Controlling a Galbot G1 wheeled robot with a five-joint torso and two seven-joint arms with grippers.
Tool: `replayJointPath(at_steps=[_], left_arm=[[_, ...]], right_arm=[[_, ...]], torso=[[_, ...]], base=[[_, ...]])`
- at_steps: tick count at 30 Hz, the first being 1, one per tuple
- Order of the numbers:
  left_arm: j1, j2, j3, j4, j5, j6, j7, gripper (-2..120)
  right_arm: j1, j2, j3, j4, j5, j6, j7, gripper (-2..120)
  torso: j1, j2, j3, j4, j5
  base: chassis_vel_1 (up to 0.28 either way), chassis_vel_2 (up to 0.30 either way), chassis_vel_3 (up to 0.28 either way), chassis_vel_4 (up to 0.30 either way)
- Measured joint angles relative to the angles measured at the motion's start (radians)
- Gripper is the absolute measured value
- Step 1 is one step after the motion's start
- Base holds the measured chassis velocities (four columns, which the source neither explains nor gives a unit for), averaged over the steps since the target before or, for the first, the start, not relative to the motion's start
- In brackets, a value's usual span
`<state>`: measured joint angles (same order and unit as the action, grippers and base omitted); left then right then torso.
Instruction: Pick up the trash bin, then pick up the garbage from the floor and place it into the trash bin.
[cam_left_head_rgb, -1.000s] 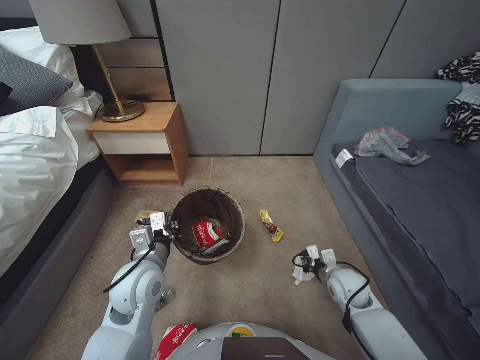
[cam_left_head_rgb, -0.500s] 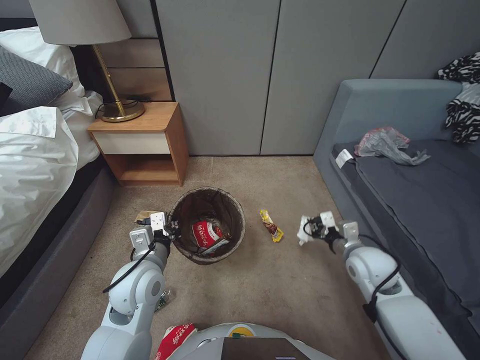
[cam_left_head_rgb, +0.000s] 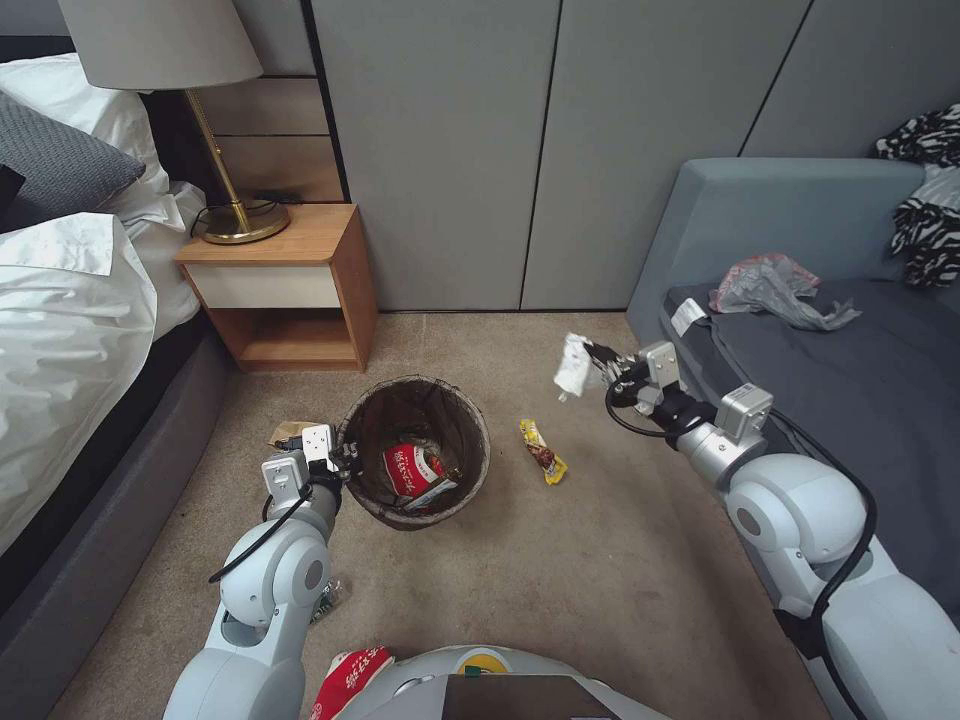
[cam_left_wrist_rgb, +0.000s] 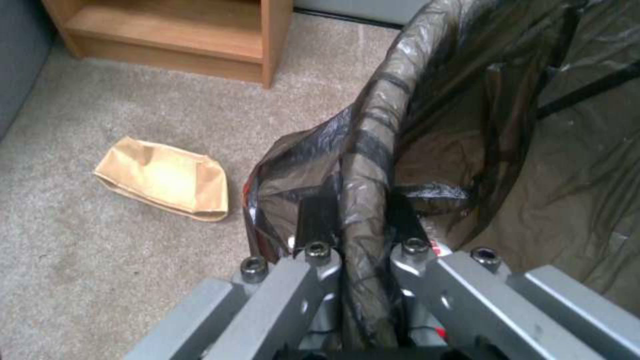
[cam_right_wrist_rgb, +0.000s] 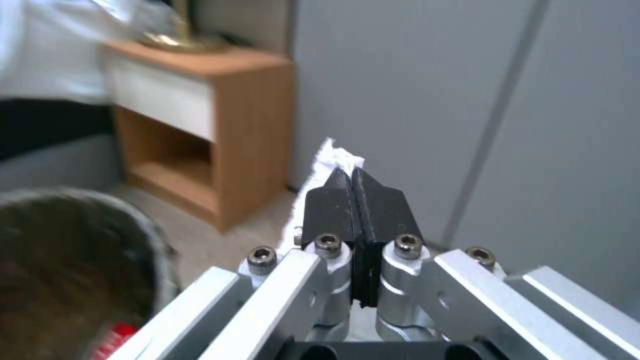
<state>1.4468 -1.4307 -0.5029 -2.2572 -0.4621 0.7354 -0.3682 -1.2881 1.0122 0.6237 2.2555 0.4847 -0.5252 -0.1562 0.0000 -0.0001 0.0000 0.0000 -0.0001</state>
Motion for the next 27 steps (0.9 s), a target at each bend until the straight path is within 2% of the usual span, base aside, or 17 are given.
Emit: replayJointPath(at_steps=[8, 11, 12, 14, 18, 21, 27], left_arm=[[-0.002, 0.000, 0.003, 0.004, 0.000, 0.000, -0.001, 2], [0.001, -0.001, 0.011, 0.005, 0.005, 0.000, 0.000, 2], [0.001, -0.001, 0.011, 0.005, 0.005, 0.000, 0.000, 2], [0.005, -0.004, 0.013, 0.003, 0.008, 0.000, 0.000, 2], [0.008, -0.004, 0.013, -0.002, 0.009, 0.000, 0.000, 2], [0.015, -0.006, 0.019, -0.010, 0.011, 0.000, 0.000, 2], [0.015, -0.007, 0.027, -0.013, 0.013, 0.000, 0.000, 2]], right_arm=[[0.030, -0.033, -0.029, 0.059, 0.011, 0.090, -0.078, 0], [0.065, -0.062, -0.066, 0.075, 0.019, 0.181, -0.187, 0], [0.065, -0.062, -0.066, 0.075, 0.019, 0.181, -0.187, 0], [0.093, -0.076, -0.099, 0.060, 0.019, 0.249, -0.309, 0], [0.102, -0.081, -0.115, 0.052, 0.016, 0.259, -0.370, 0], [0.130, -0.098, -0.145, 0.023, 0.004, 0.265, -0.465, 0], [0.183, -0.113, -0.181, -0.015, -0.011, 0.261, -0.538, 0]], torso=[[0.000, 0.000, 0.000, 0.0000, 0.0002], [0.000, 0.000, 0.000, 0.0002, 0.0001], [0.000, 0.000, 0.000, 0.0002, 0.0001], [0.000, 0.000, 0.000, 0.0001, 0.0000], [0.000, 0.000, 0.000, 0.0001, 0.0001], [0.000, 0.000, 0.000, 0.0000, 0.0001], [0.000, 0.000, 0.000, 0.0000, 0.0000]], base=[[0.000, 0.000, 0.000, 0.000], [0.000, 0.000, 0.000, 0.000], [0.000, 0.000, 0.000, 0.000], [0.000, 0.000, 0.000, 0.000], [0.000, 0.000, 0.000, 0.000], [0.000, 0.000, 0.000, 0.000], [0.000, 0.000, 0.000, 0.000]])
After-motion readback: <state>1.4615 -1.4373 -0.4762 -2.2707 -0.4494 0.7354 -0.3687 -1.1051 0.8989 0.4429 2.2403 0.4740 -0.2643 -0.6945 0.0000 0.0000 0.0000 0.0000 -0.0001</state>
